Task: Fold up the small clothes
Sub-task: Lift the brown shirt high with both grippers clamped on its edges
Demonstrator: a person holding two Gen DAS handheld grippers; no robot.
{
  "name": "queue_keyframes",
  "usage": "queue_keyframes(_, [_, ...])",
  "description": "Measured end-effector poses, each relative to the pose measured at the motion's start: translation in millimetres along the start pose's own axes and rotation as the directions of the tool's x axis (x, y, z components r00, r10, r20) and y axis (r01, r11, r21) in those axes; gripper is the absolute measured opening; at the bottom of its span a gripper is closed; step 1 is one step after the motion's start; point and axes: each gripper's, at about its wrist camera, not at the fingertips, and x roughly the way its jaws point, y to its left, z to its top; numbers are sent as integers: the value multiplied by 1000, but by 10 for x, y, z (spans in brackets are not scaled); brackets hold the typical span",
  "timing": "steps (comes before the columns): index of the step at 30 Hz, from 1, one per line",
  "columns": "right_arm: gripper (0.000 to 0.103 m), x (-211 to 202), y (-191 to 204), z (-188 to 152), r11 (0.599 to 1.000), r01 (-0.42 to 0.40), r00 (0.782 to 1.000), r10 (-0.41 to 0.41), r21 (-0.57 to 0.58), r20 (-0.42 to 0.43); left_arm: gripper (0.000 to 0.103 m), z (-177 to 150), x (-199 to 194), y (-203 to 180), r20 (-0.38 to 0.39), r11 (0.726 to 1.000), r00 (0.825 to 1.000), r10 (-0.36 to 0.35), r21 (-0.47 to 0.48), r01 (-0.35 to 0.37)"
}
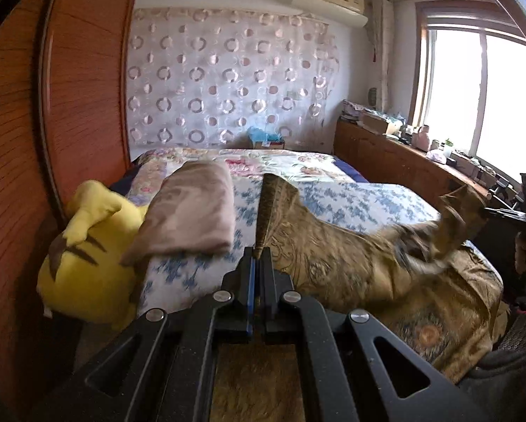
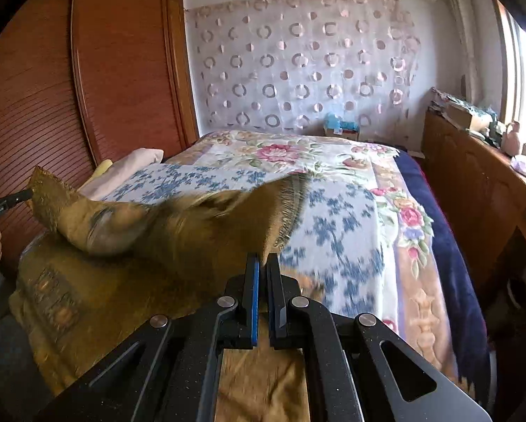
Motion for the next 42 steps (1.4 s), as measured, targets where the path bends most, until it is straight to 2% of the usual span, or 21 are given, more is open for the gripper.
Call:
queue_keyframes(5, [3, -282, 0, -197, 999, 11, 1000, -11, 31, -18, 2, -82, -145, 52, -13, 1000, 1000, 15, -11, -15])
queue_keyframes(9, [3, -470, 61, -239, 999, 14, 999, -13, 40, -38, 2, -61, -316, 45, 6, 1000, 1000, 9, -15, -9])
queue_keyframes(15, [3, -728, 131, -207, 1000, 17, 998, -16, 22, -63, 4, -98, -424, -13, -18, 999, 1000, 14, 48, -14])
queue_keyframes(18, [4, -738, 124, -226, 999, 27, 996, -25, 24, -84, 20, -115, -412, 21, -29, 998, 999, 24, 62, -22])
queue_keyframes(20, [15, -767, 60, -163, 997, 61, 996, -58, 38, -73, 43, -106, -414, 76, -19, 998, 999, 35, 58, -34])
queue_keyframes(21, [26, -788, 24, -135, 996, 71, 996, -68, 52, -64, 45, -101, -420, 100, -14, 998, 999, 35, 53, -34])
queue_keyframes(22, [32, -812, -10, -105, 994, 84, 995, -81, 68, -50, 46, -80, -399, 137, -14, 998, 999, 36, 49, -35])
queue_keyframes(25, [36, -802, -43, -26, 990, 116, 993, -114, 78, -31, 56, -35, -322, 180, -20, 998, 999, 42, 55, -41])
queue_keyframes(29, [43, -594, -9, 57, 990, 121, 992, -118, 67, -46, 68, 50, -59, 227, -59, 997, 998, 27, 72, -23])
queue_keyframes(34, [45, -233, 10, 91, 992, 115, 991, -111, 48, -80, 70, 78, 276, 289, -117, 996, 992, 55, 83, -45])
queue_keyframes(42, [46, 72, -199, 106, 993, 88, 985, -75, 83, -157, 70, 129, 696, 314, -194, 996, 980, 34, 82, -18])
